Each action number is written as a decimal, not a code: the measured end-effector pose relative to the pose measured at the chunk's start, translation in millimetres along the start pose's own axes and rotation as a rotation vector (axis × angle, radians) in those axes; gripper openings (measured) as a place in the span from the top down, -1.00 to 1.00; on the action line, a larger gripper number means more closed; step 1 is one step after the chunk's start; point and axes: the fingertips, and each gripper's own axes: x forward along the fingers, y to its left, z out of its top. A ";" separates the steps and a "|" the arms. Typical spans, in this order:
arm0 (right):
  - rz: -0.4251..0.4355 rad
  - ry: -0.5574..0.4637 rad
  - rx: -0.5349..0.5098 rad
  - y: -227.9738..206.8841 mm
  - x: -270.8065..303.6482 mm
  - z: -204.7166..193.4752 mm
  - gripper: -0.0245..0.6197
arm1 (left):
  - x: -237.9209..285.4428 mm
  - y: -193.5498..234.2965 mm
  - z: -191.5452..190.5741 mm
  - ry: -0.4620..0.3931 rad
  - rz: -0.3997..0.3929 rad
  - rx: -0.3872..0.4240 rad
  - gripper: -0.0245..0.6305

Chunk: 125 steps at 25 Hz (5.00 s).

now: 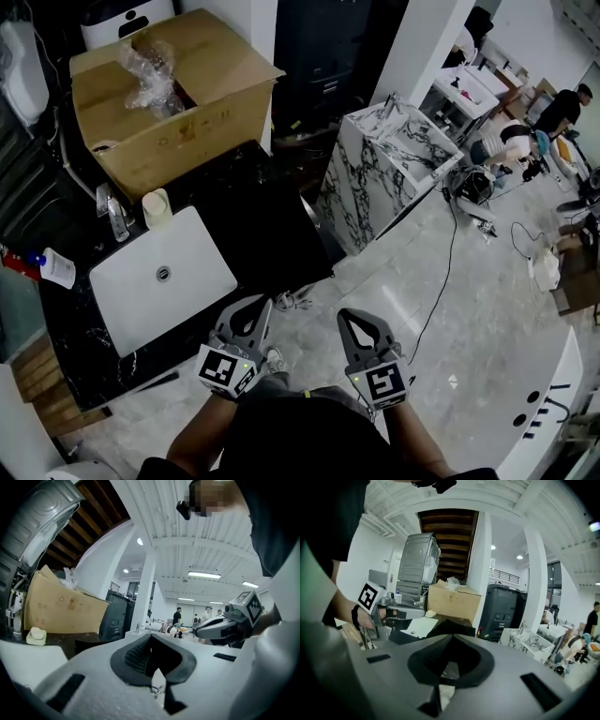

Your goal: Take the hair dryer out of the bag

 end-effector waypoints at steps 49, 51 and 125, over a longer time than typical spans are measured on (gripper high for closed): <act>0.568 0.074 -0.720 19.9 172.8 -55.0 0.81 | -1.1 31.2 -55.5 0.107 0.502 -0.084 0.86; 0.600 0.067 -0.663 20.6 174.5 -39.8 0.81 | 5.8 28.5 -63.5 0.136 0.513 -0.061 0.86; 0.671 -0.092 -0.463 -15.3 192.0 33.2 0.82 | 95.9 94.2 -141.4 0.412 0.513 -0.475 0.24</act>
